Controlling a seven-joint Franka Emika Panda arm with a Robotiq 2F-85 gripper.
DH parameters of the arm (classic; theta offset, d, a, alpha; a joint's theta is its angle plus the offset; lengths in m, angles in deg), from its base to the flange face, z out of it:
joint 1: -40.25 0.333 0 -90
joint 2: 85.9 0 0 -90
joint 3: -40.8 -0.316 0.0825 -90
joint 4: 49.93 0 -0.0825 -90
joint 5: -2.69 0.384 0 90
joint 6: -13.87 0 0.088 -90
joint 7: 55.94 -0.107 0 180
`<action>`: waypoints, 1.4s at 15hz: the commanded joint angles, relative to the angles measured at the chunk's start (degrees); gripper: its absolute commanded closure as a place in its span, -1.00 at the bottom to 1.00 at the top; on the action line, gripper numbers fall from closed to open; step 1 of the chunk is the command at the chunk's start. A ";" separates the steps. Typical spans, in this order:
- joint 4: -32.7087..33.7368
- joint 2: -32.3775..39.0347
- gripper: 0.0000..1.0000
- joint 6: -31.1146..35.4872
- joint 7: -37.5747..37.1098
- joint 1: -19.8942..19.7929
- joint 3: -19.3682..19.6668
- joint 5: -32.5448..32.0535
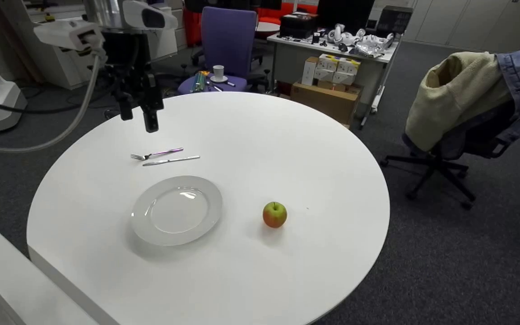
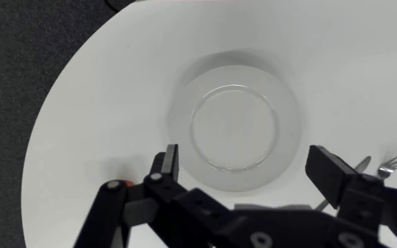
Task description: Put the apple on the white plate.
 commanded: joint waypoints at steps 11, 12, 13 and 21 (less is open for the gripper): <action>-1.27 6.39 -1.00 10.76 0.34 -4.16 4.42 -2.45; -1.27 6.38 -1.00 10.76 0.33 -4.15 4.40 -2.45; -1.10 7.14 -1.00 12.02 -0.29 -4.19 4.14 -3.62; 1.27 19.80 -1.00 30.00 -4.00 -7.95 8.20 -8.31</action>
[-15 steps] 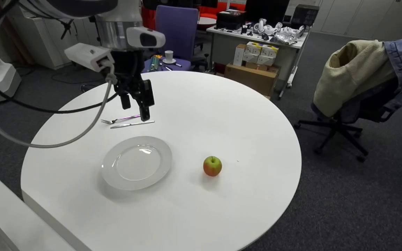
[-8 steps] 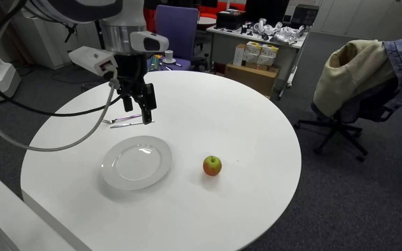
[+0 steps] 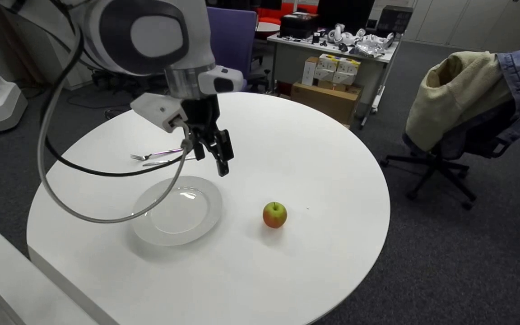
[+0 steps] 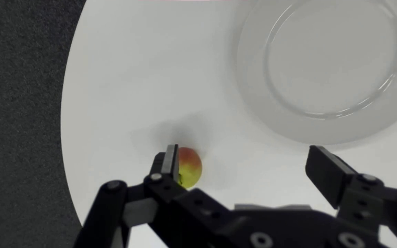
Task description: Put the apple on the white plate.
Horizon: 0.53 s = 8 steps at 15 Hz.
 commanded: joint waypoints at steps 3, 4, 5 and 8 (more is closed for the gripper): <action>4.37 9.29 -1.00 4.98 3.11 -3.08 3.50 5.81; 5.01 10.54 -1.00 5.34 4.28 -3.51 3.83 7.97; 5.93 11.82 -1.00 5.37 5.77 -3.98 3.98 10.06; 8.57 15.51 -1.00 9.35 4.97 -4.75 5.69 7.49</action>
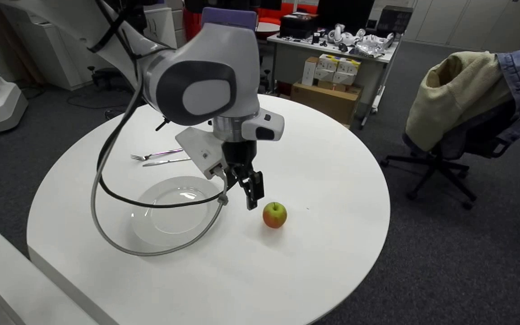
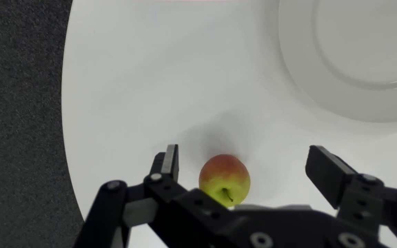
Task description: Put the apple on the white plate.
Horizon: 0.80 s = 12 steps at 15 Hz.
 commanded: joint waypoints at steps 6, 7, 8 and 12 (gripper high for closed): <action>4.45 5.05 -1.00 2.63 -0.14 -1.04 2.41 -0.11; 4.52 5.07 -1.00 2.63 -0.16 -1.05 2.43 -0.11; 4.54 5.07 -1.00 2.63 -0.20 -1.04 2.42 -0.11; 4.56 5.07 -1.00 2.63 -0.22 -0.99 2.41 -0.12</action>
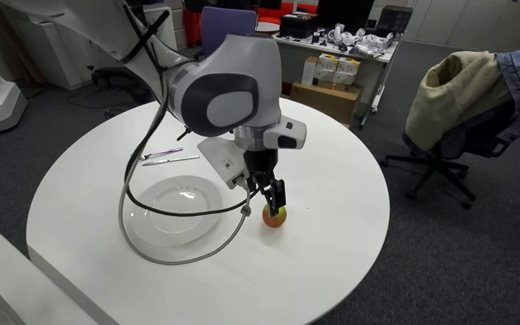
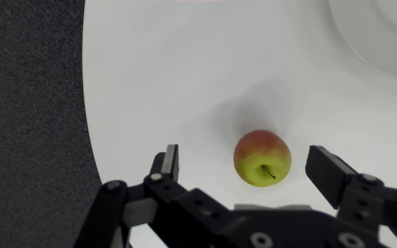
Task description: Put the apple on the white plate.
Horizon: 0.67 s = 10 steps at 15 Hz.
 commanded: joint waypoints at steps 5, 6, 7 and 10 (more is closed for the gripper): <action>2.52 4.26 -1.00 3.49 -0.11 -0.32 0.16 -0.48; 3.71 6.12 -1.00 4.62 0.85 -0.74 0.16 -0.37; 4.69 7.85 -1.00 6.51 1.40 -1.10 0.16 -0.05; 8.54 13.25 -1.00 10.56 4.95 -3.76 -1.51 3.14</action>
